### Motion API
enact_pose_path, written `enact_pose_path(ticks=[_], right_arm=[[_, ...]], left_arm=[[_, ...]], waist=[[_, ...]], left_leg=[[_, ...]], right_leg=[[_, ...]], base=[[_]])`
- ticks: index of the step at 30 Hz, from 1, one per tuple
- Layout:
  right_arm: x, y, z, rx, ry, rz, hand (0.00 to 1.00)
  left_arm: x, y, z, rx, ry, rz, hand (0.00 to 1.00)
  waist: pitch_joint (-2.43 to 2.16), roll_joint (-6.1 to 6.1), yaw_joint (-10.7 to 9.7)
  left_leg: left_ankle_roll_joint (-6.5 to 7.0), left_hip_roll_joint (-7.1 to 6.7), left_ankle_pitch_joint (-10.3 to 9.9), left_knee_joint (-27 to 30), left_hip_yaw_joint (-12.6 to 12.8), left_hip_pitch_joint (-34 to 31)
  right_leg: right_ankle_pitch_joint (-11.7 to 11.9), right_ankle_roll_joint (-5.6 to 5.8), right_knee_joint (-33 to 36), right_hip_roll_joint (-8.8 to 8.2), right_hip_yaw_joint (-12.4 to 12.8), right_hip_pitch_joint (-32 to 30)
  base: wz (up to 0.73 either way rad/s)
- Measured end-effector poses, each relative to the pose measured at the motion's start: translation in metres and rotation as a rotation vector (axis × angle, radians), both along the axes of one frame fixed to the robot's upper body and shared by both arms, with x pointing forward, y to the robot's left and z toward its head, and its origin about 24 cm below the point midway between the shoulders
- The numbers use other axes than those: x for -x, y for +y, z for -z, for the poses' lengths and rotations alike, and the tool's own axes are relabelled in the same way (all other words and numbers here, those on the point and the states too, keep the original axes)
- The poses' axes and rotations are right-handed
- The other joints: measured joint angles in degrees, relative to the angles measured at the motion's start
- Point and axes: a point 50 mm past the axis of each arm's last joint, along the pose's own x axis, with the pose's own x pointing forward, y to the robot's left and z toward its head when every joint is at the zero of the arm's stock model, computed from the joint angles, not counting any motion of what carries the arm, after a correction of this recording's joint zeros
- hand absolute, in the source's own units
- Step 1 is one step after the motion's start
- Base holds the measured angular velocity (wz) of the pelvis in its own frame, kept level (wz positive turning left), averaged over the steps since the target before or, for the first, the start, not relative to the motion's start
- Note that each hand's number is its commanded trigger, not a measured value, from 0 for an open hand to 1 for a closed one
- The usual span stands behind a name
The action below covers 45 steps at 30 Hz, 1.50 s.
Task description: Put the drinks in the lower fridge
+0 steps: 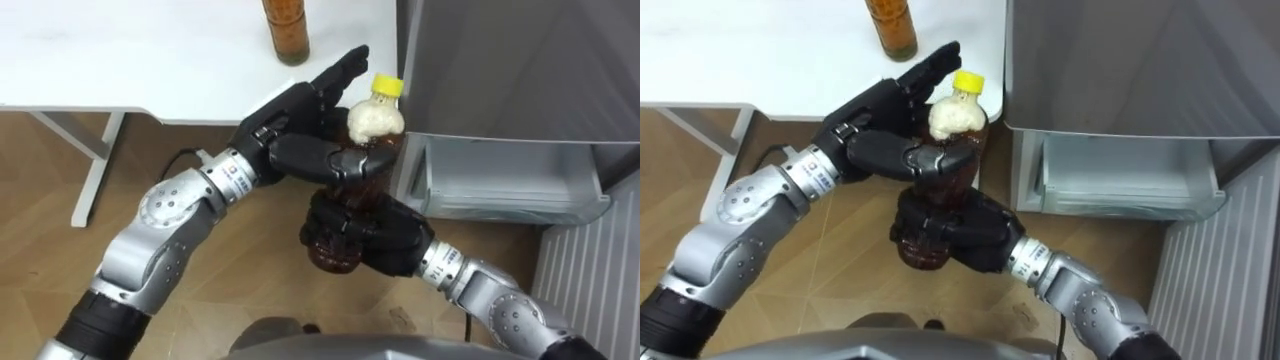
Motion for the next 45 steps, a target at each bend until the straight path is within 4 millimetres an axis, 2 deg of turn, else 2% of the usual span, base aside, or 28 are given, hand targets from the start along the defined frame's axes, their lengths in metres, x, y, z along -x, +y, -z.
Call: enact_pose_path(ticks=[6, 8, 12, 13, 14, 15, 16, 17, 18, 21, 22, 26, 28, 30, 32, 35, 38, 40, 43, 45], right_arm=[[-0.002, -0.003, -0.007, -0.047, -0.062, -0.019, 1.00], [-0.003, -0.008, -0.010, -0.060, -0.087, -0.035, 1.00], [-0.001, -0.020, -0.012, -0.102, -0.102, -0.021, 1.00], [0.003, -0.026, -0.008, -0.107, -0.066, 0.012, 1.00], [0.015, -0.035, 0.003, -0.080, 0.006, 0.055, 1.00], [0.021, -0.039, 0.008, -0.064, 0.044, 0.071, 1.00], [0.033, -0.045, 0.018, -0.014, 0.117, 0.093, 1.00], [0.045, -0.052, 0.028, 0.047, 0.189, 0.107, 1.00], [0.049, -0.055, 0.032, 0.079, 0.216, 0.111, 1.00], [0.057, -0.056, 0.042, 0.181, 0.280, 0.118, 1.00], [0.058, -0.054, 0.043, 0.195, 0.289, 0.120, 1.00], [0.061, -0.052, 0.046, 0.231, 0.304, 0.150, 1.00], [0.062, -0.054, 0.047, 0.242, 0.309, 0.176, 1.00], [0.063, -0.056, 0.047, 0.242, 0.312, 0.209, 1.00], [0.061, -0.058, 0.047, 0.239, 0.309, 0.239, 1.00], [0.058, -0.065, 0.046, 0.250, 0.308, 0.305, 1.00], [0.062, -0.072, 0.047, 0.261, 0.328, 0.375, 1.00], [0.070, -0.079, 0.050, 0.284, 0.369, 0.446, 1.00], [0.075, -0.092, 0.051, 0.354, 0.388, 0.489, 1.00], [0.076, -0.097, 0.052, 0.374, 0.394, 0.516, 1.00]], left_arm=[[0.003, 0.001, -0.020, -0.008, -0.077, 0.031, 0.00], [0.003, 0.005, -0.028, -0.022, -0.105, 0.042, 0.00], [0.000, 0.018, -0.040, 0.002, -0.145, 0.000, 0.00], [-0.001, 0.023, -0.056, 0.078, -0.190, -0.042, 0.00], [0.000, 0.030, -0.076, 0.169, -0.267, -0.087, 0.00], [0.001, 0.033, -0.086, 0.204, -0.308, -0.101, 0.00], [0.005, 0.039, -0.105, 0.278, -0.391, -0.120, 0.00], [0.010, 0.044, -0.119, 0.355, -0.456, -0.130, 0.00], [0.012, 0.046, -0.124, 0.389, -0.483, -0.135, 0.00], [0.019, 0.046, -0.141, 0.462, -0.569, -0.126, 0.00], [0.021, 0.044, -0.144, 0.466, -0.585, -0.117, 0.00], [0.025, 0.052, -0.154, 0.477, -0.656, -0.160, 0.00], [0.028, 0.058, -0.159, 0.471, -0.697, -0.194, 0.00], [0.029, 0.065, -0.163, 0.472, -0.730, -0.244, 0.00], [0.031, 0.078, -0.167, 0.478, -0.762, -0.333, 0.00], [0.032, 0.093, -0.170, 0.481, -0.777, -0.466, 0.00], [0.035, 0.107, -0.171, 0.453, -0.798, -0.596, 0.00], [0.041, 0.123, -0.164, 0.418, -0.793, -0.754, 0.00], [0.045, 0.143, -0.145, 0.360, -0.713, -0.942, 0.00], [0.049, 0.156, -0.130, 0.335, -0.644, -1.037, 0.00]], waist=[[-0.10, 0.15, 0.45], [-0.31, 0.51, 0.45], [-0.39, 1.34, 0.72], [-0.42, 1.42, 1.12], [-0.45, 1.46, 1.50], [-0.47, 1.49, 1.76], [-0.44, 1.65, 2.53], [-0.25, 1.65, 2.92], [-0.32, 1.93, 3.18], [-0.10, 2.06, 3.80], [-0.08, 2.04, 4.57], [0.30, 1.28, 6.01], [0.28, 0.72, 6.40], [0.08, 0.40, 6.53], [-0.11, -0.46, 6.72], [0.08, -1.17, 7.59], [0.09, -1.27, 8.54], [-0.07, -0.99, 9.20], [-0.46, -0.39, 8.88], [-0.41, -0.45, 8.81]], left_leg=[[0.29, -0.05, -0.36, 0.60, 0.03, 0.28], [0.32, -0.06, -0.46, 0.76, -0.01, 0.44], [0.44, -0.04, -0.64, 1.13, -0.03, 0.95], [0.46, -0.07, -0.65, 1.08, -0.07, 0.99], [0.46, -0.15, -0.65, 0.76, -0.11, 1.03], [0.46, -0.19, -0.65, 0.62, -0.11, 1.08], [0.48, -0.36, -0.63, 0.47, -0.04, 1.35], [0.50, -0.47, -0.62, 0.27, 0.14, 1.83], [0.51, -0.51, -0.62, 0.23, 0.12, 1.92], [0.49, -0.53, -0.61, -0.13, 0.31, 2.07], [0.44, -0.44, -0.58, -0.46, 0.57, 2.45], [0.33, -0.49, -0.53, -1.28, 0.69, 3.18], [0.25, -0.53, -0.48, -1.55, 0.58, 3.00], [0.24, -0.62, -0.48, -1.59, 0.33, 2.96], [0.23, -0.62, -0.47, -1.58, 0.31, 3.05], [0.23, -0.76, -0.48, -1.62, 0.30, 3.42], [0.27, -1.03, -0.50, -1.75, 0.28, 3.59], [0.36, -1.20, -0.55, -1.75, 0.02, 3.59], [0.42, -1.30, -0.54, -1.79, -0.17, 3.81], [0.46, -1.29, -0.49, -1.90, -0.14, 4.31]], right_leg=[[-0.04, 0.15, -0.12, -0.11, 0.15, 0.33], [-0.03, 0.16, -0.13, -0.10, 0.05, 0.95], [-0.06, 0.22, -0.12, -0.12, -0.60, 1.65], [-0.16, 0.38, -0.12, -0.17, -0.84, 1.52], [-0.38, 0.75, -0.13, -0.26, -1.07, 1.52], [-0.49, 0.94, -0.10, -0.31, -1.09, 1.52], [-0.70, 1.29, -0.17, -0.49, -1.03, 1.56], [-0.88, 1.60, -0.15, -0.71, -0.88, 1.71], [-0.89, 1.61, -0.09, -0.75, -0.82, 1.76], [-0.83, 1.50, 0.10, -0.64, -0.34, 1.67], [-0.79, 1.44, 0.11, -0.62, -0.02, 1.66], [-0.72, 1.32, 0.08, -0.65, -0.06, 1.98], [-0.65, 1.20, 0.05, -0.71, -0.74, 1.81], [-0.57, 1.06, 0.03, -0.74, -1.48, 1.95], [-0.48, 0.92, -0.04, -0.74, -1.64, 2.10], [-0.22, 0.51, -0.81, -0.74, -1.63, 2.75], [-0.09, 0.41, -1.29, -0.89, -1.78, 3.04], [0.05, 0.52, -1.79, -0.93, -2.03, 3.36], [0.19, 0.62, -1.89, -0.94, -2.22, 3.69], [0.19, 0.61, -1.92, -0.94, -2.22, 4.09]], base=[[0.00], [0.00], [0.05], [0.07], [0.07], [0.00], [-0.04], [-0.06], [-0.06], [-0.06], [-0.12], [-0.03], [0.07], [0.11], [0.02], [-0.04], [0.00], [0.03], [0.04], [0.00]])
